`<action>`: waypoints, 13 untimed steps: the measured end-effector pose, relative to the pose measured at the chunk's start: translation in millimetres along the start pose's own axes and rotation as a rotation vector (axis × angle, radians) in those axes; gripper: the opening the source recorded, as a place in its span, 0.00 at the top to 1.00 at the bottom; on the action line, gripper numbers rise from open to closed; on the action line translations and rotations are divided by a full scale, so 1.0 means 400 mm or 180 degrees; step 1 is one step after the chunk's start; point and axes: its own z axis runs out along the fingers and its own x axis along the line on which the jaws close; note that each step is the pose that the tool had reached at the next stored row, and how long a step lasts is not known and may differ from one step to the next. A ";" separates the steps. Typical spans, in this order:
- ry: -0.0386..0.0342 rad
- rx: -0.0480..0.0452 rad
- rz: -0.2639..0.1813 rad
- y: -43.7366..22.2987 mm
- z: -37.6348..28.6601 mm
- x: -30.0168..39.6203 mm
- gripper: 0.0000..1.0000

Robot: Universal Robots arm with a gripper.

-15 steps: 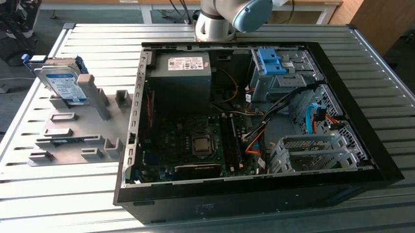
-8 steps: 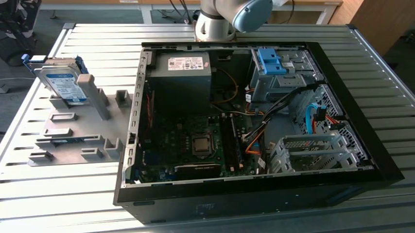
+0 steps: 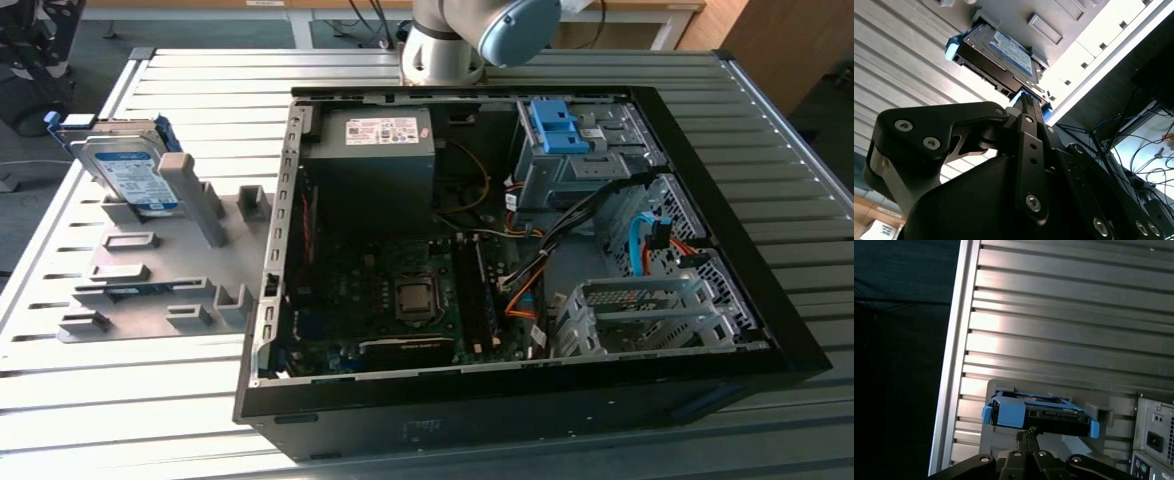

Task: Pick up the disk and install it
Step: 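Pick up the disk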

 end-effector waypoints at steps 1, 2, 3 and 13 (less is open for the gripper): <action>0.0000 0.0000 -0.0010 0.000 0.000 0.000 0.89; 0.0001 0.0000 -0.0021 0.000 0.000 0.000 0.89; 0.0001 0.0000 -0.0032 0.000 0.000 0.000 0.89; 0.0006 -0.0001 -0.0139 0.000 0.000 0.000 0.89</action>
